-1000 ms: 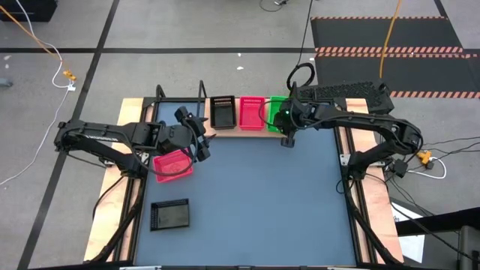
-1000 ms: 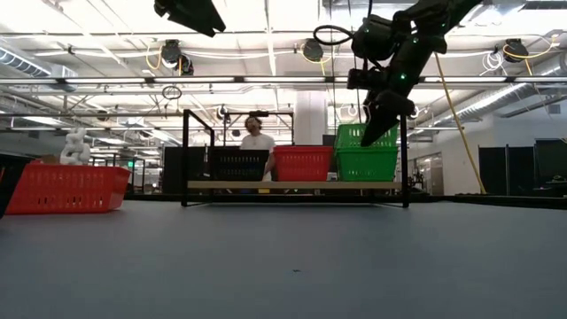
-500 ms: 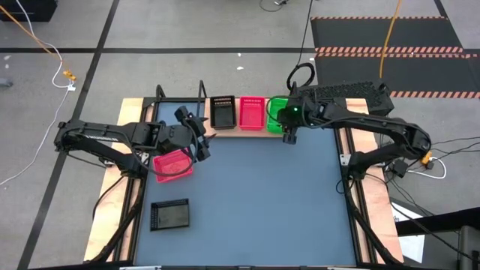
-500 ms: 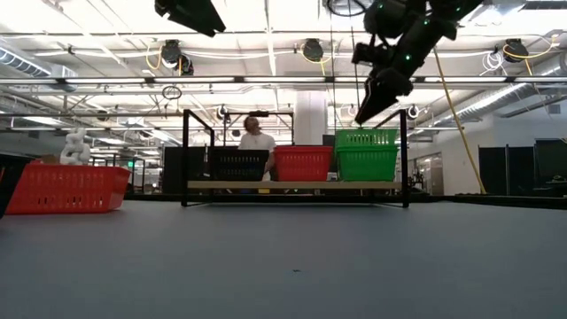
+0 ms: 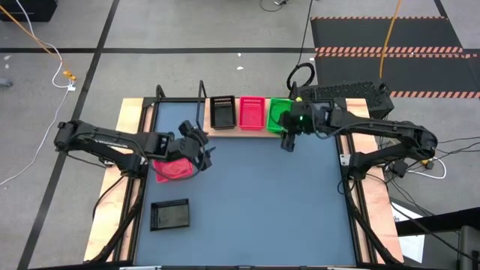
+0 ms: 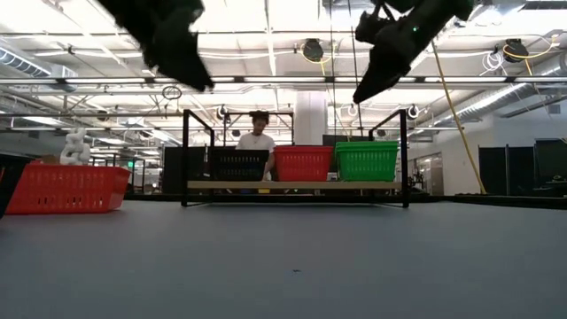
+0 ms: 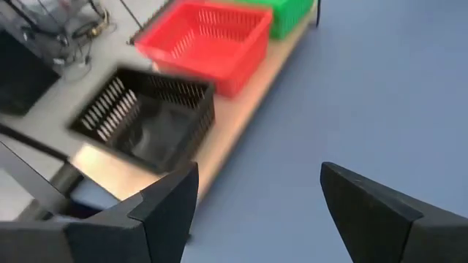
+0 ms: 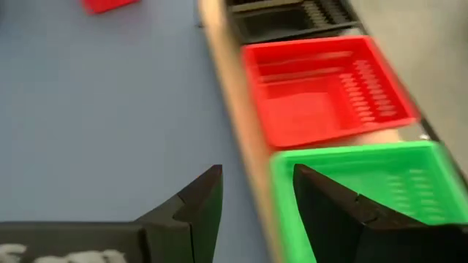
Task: Stack baskets on shelf by color
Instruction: Stack the red bin on top of the red bin on the shelf, then stack the black bin on top of the black bin on the shelf
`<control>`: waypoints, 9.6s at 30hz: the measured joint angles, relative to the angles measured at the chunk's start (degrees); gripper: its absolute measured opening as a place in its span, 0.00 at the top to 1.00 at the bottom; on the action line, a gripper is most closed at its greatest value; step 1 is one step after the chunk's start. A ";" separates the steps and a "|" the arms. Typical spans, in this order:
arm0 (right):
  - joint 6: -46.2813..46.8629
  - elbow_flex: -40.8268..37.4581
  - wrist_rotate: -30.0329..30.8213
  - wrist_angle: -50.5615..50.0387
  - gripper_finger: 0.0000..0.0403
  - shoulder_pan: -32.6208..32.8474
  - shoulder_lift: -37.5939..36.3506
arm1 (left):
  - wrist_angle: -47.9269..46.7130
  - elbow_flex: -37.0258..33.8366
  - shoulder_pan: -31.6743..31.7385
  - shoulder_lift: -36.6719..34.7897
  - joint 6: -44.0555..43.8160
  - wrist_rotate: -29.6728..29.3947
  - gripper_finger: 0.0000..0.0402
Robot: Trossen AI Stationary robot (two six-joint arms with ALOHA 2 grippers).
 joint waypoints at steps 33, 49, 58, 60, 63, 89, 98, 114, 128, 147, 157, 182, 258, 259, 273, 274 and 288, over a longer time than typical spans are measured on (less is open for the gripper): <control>-13.75 -5.97 -10.86 58.85 0.59 13.36 24.31 | -15.54 -12.94 -25.00 -0.02 -60.79 1.42 0.29; -64.33 42.46 -13.26 27.02 0.59 12.66 59.14 | -29.55 -7.80 -34.53 -1.03 -70.71 5.53 0.29; -80.17 53.99 -3.66 31.19 0.59 15.30 71.73 | -47.56 -2.77 -38.44 -1.05 -84.62 -0.77 0.29; -82.59 56.42 -1.55 29.09 0.59 15.53 73.92 | -47.59 -2.78 -38.60 -1.05 -84.79 -0.77 0.29; -84.05 57.35 -1.17 28.86 0.59 15.53 75.40 | -47.50 -2.80 -38.73 -1.05 -84.60 -0.77 0.29; -42.41 56.29 -0.67 3.17 0.99 23.30 61.08 | -50.17 -2.84 -43.10 -0.85 -89.07 -4.15 0.29; -25.25 52.51 8.80 -4.08 1.00 23.31 47.84 | -50.64 -3.03 -49.05 -0.77 -94.08 -7.43 0.29; -15.05 36.79 22.71 -5.98 1.00 6.99 31.19 | -49.07 -7.39 -49.90 -0.09 -97.55 -9.80 0.29; -11.12 29.18 13.36 -6.50 1.00 -0.44 31.12 | -49.81 -7.50 -46.74 -0.09 -95.57 -12.03 0.29; -10.03 29.20 10.40 -7.90 0.87 -0.40 31.17 | -49.42 -7.50 -45.85 -0.09 -95.02 -11.79 0.29; -9.59 29.20 10.40 -7.30 0.64 -0.26 31.17 | -49.01 -7.50 -45.85 -0.09 -95.22 -11.72 0.29; -17.04 11.24 -7.33 54.99 0.68 15.56 34.08 | -47.53 -7.47 -49.45 -0.11 -94.49 -3.30 0.29; -53.42 59.38 -29.33 39.77 0.69 24.52 84.00 | -53.47 -8.02 -47.41 -0.09 -97.59 -4.17 0.29; -53.72 59.38 -29.34 39.55 0.70 24.53 84.19 | -53.48 -8.02 -47.41 -0.09 -97.59 -4.17 0.29; -54.52 59.28 -28.59 38.98 0.89 24.65 84.48 | -53.47 -8.02 -47.41 -0.11 -97.29 -4.16 0.29; -54.58 59.28 -28.54 39.00 0.93 24.67 84.48 | -53.47 -8.02 -47.41 -0.10 -97.23 -4.17 0.29; -43.15 58.84 -27.53 30.21 0.99 23.81 77.79 | -53.14 -7.98 -47.41 -0.14 -96.13 -4.61 0.29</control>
